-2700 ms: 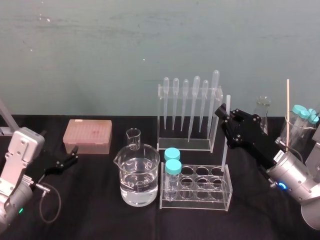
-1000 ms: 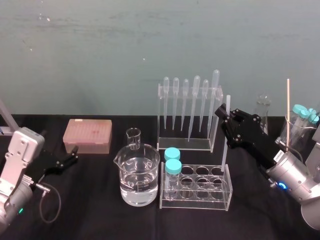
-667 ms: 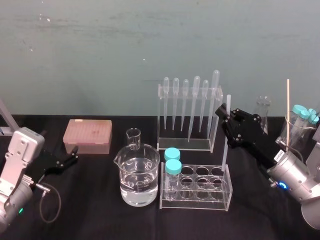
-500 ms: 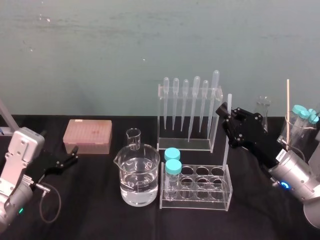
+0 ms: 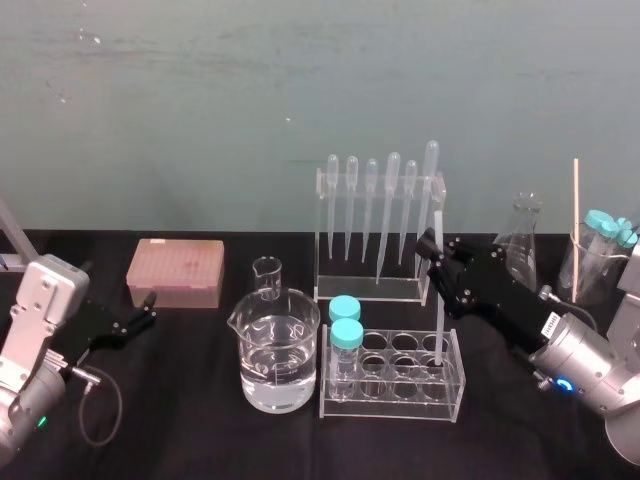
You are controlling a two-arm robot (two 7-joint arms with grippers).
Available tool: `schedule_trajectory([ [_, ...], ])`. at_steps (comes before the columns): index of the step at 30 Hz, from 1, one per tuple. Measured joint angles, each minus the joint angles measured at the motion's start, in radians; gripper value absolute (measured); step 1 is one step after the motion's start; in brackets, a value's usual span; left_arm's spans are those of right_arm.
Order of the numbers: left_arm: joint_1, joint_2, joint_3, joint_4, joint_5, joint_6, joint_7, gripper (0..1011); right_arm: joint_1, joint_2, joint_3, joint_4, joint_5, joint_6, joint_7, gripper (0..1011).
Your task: Pick up the stirring rod with one hand, then place it down.
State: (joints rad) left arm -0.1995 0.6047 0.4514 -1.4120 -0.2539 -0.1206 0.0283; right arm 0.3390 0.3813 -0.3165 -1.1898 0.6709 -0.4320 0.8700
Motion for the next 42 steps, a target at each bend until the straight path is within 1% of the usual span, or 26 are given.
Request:
schedule_trajectory([
  [5, 0.000, 0.000, 0.000, 0.000, 0.000, 0.000, 0.000, 1000, 0.010, 0.001, -0.015, 0.020, -0.002, 0.012, 0.007, 69],
  [12, 0.000, 0.000, 0.000, 0.000, 0.000, 0.000, 0.000, 1000, 0.038, -0.004, -0.043, 0.071, -0.016, 0.029, 0.015, 69],
  [18, 0.000, 0.000, 0.000, 0.000, 0.000, 0.000, 0.000, 1000, 0.069, -0.008, -0.080, 0.132, -0.050, 0.062, 0.017, 69],
  [23, 0.000, 0.000, 0.000, 0.000, 0.000, 0.000, 0.000, 1000, 0.087, -0.010, -0.100, 0.162, -0.069, 0.083, 0.016, 69],
  [28, 0.000, 0.000, 0.000, 0.000, 0.000, 0.000, 0.000, 1000, 0.096, -0.011, -0.111, 0.174, -0.082, 0.098, 0.007, 69],
  [42, 0.000, 0.000, 0.000, 0.000, 0.000, 0.000, 0.000, 1000, 0.094, -0.011, -0.108, 0.172, -0.079, 0.096, 0.008, 69],
])
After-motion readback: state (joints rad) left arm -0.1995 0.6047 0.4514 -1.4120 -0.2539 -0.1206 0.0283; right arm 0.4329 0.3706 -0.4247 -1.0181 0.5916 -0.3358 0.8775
